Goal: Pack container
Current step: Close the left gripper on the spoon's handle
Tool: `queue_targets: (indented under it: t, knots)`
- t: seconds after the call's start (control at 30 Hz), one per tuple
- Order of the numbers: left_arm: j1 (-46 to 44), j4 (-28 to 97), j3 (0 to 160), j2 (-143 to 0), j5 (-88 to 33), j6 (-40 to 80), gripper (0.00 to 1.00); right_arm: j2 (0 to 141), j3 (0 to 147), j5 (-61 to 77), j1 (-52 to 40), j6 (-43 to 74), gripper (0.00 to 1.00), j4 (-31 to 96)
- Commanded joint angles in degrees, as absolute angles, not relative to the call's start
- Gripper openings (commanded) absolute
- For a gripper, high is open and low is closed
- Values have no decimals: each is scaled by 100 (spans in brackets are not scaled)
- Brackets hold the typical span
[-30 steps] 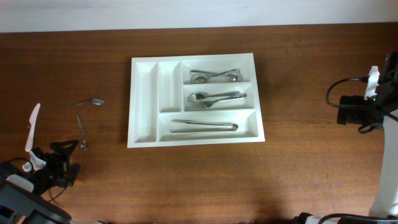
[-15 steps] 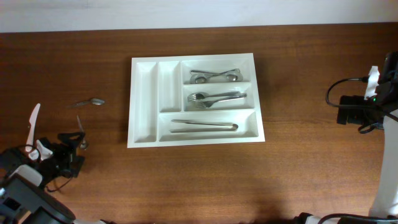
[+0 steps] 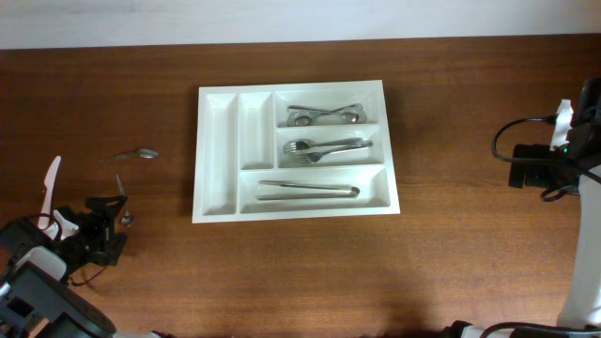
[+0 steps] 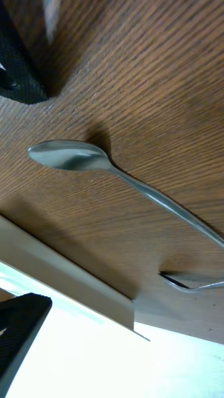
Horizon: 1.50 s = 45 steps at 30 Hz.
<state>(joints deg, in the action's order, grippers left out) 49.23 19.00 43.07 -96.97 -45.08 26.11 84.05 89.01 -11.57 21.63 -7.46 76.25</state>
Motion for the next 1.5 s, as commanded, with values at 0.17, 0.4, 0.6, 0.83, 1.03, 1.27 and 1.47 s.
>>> queue_targets:
  t: [0.17,0.4,0.6,0.83,1.03,1.27,1.47]
  knots:
    - [4910,1890,4128,-9690,-3811,2757,84,8298,8903,-1249,2189,-701,99,7623]
    - [4910,1776,4128,-9690,-3813,2755,84,8298,8903,-1249,2189,-701,99,7623]
    - [4897,1737,4128,-9690,-3817,2742,83,8298,8903,-1249,2189,-701,99,7623]
    - [4617,1664,4128,-9695,-3828,2740,83,8298,8903,-1249,2189,-701,99,7623]
    - [4543,1584,4128,-9695,-3789,2742,79,8298,8903,-1249,2189,-701,99,7623]
    - [4543,1586,4128,-9695,-3763,2744,66,8298,8903,-1249,2189,-701,99,7623]
    - [4543,1586,4128,-9695,-3745,2744,50,8298,8903,-1249,2189,-698,99,7623]
